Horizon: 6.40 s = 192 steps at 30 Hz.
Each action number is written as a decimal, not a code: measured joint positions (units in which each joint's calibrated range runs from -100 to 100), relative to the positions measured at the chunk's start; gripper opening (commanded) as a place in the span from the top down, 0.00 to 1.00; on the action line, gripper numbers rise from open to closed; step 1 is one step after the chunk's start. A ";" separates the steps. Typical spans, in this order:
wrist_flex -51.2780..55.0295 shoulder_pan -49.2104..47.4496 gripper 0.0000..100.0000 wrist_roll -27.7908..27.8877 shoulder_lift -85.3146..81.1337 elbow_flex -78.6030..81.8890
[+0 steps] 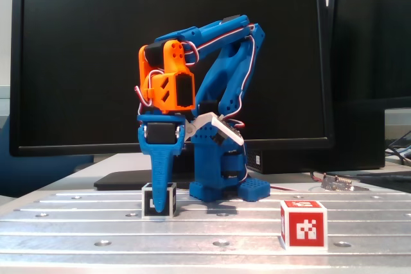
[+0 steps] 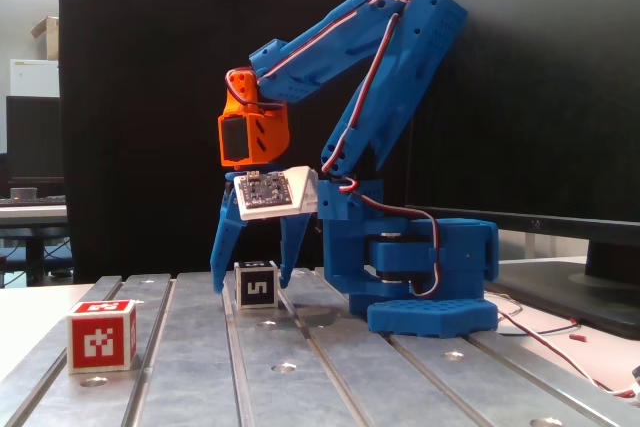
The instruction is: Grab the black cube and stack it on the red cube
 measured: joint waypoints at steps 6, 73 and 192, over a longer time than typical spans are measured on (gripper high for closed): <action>0.00 1.04 0.72 0.00 0.00 0.00; 3.35 -0.67 0.79 0.00 0.51 -3.44; -0.26 -46.00 0.85 3.73 3.89 -17.57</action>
